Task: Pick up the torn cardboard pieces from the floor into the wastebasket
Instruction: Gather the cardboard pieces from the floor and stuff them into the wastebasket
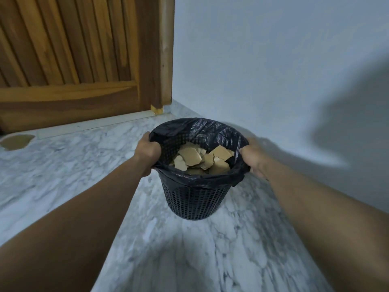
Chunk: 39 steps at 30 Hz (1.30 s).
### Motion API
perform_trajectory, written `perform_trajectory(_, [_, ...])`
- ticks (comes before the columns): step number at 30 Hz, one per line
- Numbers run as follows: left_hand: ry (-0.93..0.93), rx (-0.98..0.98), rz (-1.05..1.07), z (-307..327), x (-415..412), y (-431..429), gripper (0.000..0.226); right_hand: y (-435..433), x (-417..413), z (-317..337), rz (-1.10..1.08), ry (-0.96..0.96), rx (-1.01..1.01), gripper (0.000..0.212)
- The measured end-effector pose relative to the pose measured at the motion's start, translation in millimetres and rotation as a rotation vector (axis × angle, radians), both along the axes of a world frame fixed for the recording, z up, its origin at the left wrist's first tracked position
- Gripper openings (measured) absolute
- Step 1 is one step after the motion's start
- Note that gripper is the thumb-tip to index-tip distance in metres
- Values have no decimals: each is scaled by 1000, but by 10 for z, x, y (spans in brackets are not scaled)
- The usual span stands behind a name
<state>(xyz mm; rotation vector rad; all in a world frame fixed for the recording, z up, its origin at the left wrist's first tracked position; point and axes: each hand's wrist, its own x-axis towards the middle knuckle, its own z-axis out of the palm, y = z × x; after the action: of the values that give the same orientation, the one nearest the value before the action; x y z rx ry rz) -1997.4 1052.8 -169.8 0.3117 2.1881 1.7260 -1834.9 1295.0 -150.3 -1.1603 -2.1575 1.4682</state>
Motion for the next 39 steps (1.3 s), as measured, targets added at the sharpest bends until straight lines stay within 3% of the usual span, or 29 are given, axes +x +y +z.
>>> perform_trajectory(5, [-21,-15,87,220,-164,-537,59,-436,-376,216,63,3,-37,20])
perform_trajectory(13, [-18,7,317,457,-537,-2028,66,-1616,-1536,219,259,115,-113,29])
perform_trajectory(18, [-46,15,476,608,-697,-2955,68,-2502,-2314,24,293,91,-148,32])
perform_trajectory(20, [-43,19,516,592,-865,-3296,65,-2821,-2604,-32,295,86,-163,27])
perform_trajectory(24, [-5,37,575,246,-1392,-3974,81,-3462,-3000,-98,304,112,-188,30])
perform_trajectory(26, [7,42,579,167,-1459,-4160,71,-3696,-3126,-159,301,119,-175,29])
perform_trajectory(33, [-7,5,439,193,-1509,-4314,60,-4007,-3208,-164,221,43,65,43])
perform_trajectory(37, [-32,49,397,118,-1427,-4445,49,-4442,-3001,23,246,-117,400,58])
perform_trajectory(39, [-66,41,405,82,-1389,-4605,57,-4756,-2907,168,288,-103,562,57])
